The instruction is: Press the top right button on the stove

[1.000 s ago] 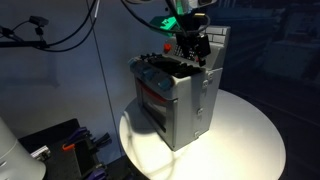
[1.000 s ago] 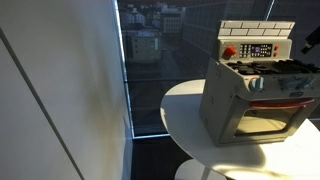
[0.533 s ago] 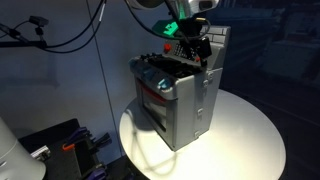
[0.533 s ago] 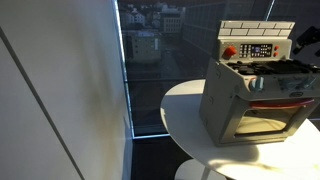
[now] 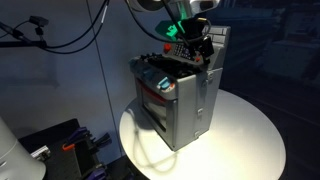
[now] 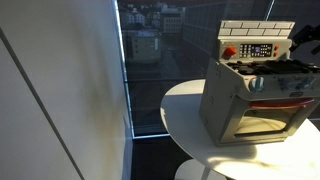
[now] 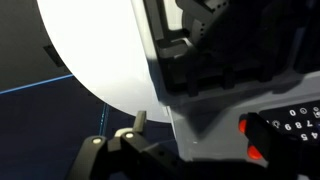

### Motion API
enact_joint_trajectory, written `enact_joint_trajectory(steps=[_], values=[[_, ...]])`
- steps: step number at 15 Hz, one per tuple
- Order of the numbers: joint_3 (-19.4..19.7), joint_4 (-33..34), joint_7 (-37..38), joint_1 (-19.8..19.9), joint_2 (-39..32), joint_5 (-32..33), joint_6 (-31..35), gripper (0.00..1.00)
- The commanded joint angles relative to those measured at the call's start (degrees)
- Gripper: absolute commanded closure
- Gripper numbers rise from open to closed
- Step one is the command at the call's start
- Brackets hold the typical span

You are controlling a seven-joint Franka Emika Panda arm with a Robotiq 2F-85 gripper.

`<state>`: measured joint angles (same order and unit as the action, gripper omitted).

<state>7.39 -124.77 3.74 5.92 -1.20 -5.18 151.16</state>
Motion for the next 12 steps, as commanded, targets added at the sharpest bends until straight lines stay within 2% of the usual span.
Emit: enact_joint_trajectory(steps=[1, 12], values=[[-0.34, 1.93, 1.72, 0.2, -1.17, -0.14, 0.56, 0.0], [-0.61, 4.37, 3.2, 0.02, -3.32, 0.31, 0.48, 0.0]])
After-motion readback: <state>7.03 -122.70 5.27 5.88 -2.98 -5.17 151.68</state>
